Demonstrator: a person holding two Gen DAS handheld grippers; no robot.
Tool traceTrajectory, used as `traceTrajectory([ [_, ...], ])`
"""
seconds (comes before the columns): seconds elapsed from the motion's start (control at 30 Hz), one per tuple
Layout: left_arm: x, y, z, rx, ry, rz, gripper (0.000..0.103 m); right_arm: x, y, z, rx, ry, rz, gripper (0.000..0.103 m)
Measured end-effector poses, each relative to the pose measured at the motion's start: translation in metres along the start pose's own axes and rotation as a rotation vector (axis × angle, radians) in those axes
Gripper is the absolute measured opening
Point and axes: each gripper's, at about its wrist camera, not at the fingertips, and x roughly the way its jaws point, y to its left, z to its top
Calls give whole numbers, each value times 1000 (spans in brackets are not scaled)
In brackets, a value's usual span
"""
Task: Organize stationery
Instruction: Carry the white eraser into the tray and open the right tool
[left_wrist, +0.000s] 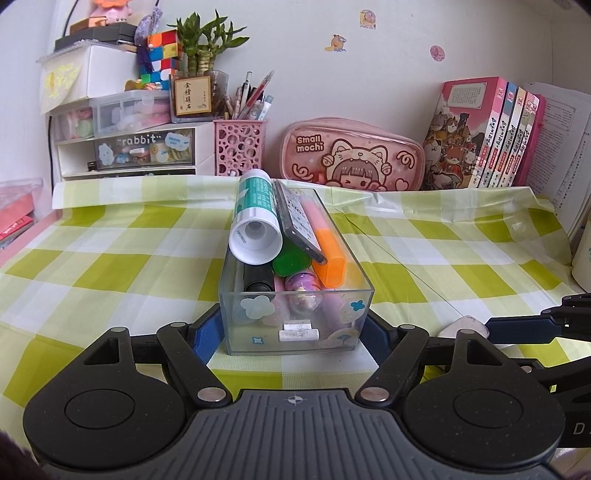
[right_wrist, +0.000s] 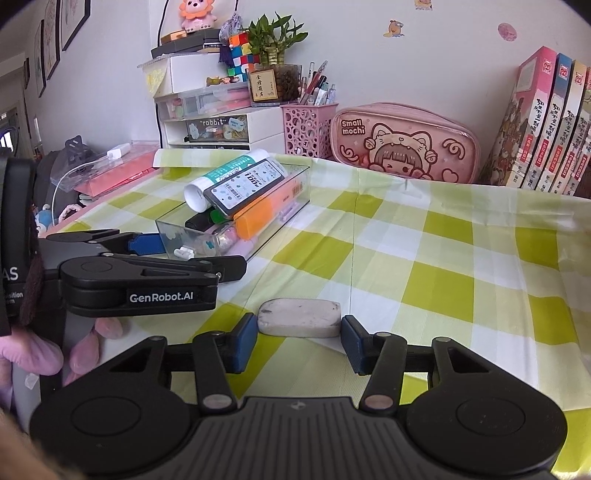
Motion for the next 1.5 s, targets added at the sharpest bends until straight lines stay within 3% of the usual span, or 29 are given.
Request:
traceTrajectory([
  [0.2, 0, 0, 0, 1, -1, 0, 75, -2, -7, 5, 46, -9, 27, 52],
  [0.4, 0, 0, 0, 0, -1, -1, 75, -9, -17, 24, 122, -45, 107, 52],
  [0.57, 0, 0, 0, -1, -1, -1, 75, -2, -25, 47, 251, -24, 287, 52],
  [0.7, 0, 0, 0, -1, -1, -1, 75, 18, -36, 66, 449, 61, 483, 52],
  [0.8, 0, 0, 0, -2, -1, -3, 75, 37, -41, 75, 574, 136, 576, 52],
  [1.17, 0, 0, 0, -3, -1, -4, 75, 76, -31, 103, 606, 335, 504, 53],
  [1.5, 0, -1, 0, -4, -1, -4, 75, 72, -39, 104, 629, 324, 493, 55],
])
